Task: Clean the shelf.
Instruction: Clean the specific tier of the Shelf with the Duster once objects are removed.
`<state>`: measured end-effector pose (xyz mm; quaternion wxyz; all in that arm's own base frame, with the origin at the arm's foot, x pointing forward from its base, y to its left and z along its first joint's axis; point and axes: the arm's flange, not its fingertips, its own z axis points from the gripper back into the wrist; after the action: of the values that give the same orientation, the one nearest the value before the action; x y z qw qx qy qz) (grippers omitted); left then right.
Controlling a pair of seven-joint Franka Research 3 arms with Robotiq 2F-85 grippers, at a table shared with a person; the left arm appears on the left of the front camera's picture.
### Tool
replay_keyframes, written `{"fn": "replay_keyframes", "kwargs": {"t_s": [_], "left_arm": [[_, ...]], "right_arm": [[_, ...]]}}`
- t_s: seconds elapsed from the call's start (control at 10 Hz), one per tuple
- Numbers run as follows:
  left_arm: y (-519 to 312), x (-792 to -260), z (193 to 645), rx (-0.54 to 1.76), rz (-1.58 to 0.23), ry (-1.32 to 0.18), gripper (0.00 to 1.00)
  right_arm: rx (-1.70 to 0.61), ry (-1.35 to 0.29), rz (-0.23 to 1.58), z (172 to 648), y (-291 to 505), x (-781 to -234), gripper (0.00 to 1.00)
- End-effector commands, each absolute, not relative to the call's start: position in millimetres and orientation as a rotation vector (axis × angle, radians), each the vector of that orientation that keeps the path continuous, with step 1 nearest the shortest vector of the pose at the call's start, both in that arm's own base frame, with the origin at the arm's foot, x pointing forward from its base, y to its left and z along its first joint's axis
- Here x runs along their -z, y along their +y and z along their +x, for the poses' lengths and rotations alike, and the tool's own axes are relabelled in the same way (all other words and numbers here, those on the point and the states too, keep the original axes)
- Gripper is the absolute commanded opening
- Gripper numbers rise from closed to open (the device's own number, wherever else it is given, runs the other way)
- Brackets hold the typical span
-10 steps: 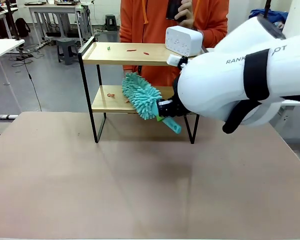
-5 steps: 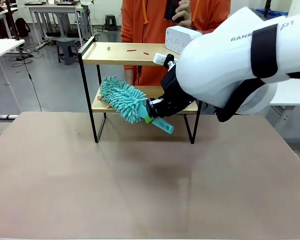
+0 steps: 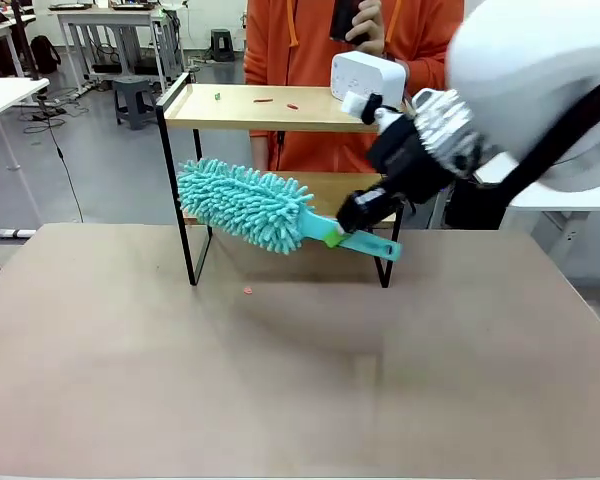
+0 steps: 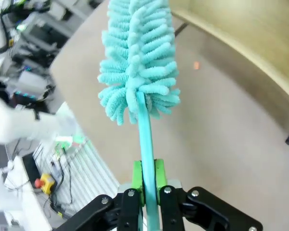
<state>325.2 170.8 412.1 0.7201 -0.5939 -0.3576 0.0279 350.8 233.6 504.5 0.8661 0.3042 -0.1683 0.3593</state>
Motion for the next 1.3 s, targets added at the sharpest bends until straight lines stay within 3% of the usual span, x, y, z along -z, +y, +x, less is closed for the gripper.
{"fn": "replay_keyframes", "kwargs": {"t_s": [0.0, 0.5, 0.8, 1.0, 1.2], "left_arm": [[166.1, -411.4, 321.2, -0.046, -1.32, -0.804, 1.0], [166.1, -411.4, 321.2, -0.046, -1.32, -0.804, 1.0], [166.1, -411.4, 321.2, -0.046, -1.32, -0.804, 1.0], [166.1, -411.4, 321.2, -0.046, -1.32, -0.804, 1.0], [166.1, -411.4, 321.2, -0.046, -1.32, -0.804, 1.0]], "right_arm": [[-0.832, -0.283, 0.7, 332.1, 180.6, -502.5, 0.12], [-0.814, -0.263, 0.819, 309.7, 122.0, -497.5, 0.12], [-0.865, -0.106, 0.889, 284.8, 45.3, -512.5, 0.12], [-0.611, -0.019, 0.939, 250.2, -39.5, -521.9, 0.12], [-0.373, -0.096, 0.995, 209.4, -112.0, -513.8, 0.12]]}}
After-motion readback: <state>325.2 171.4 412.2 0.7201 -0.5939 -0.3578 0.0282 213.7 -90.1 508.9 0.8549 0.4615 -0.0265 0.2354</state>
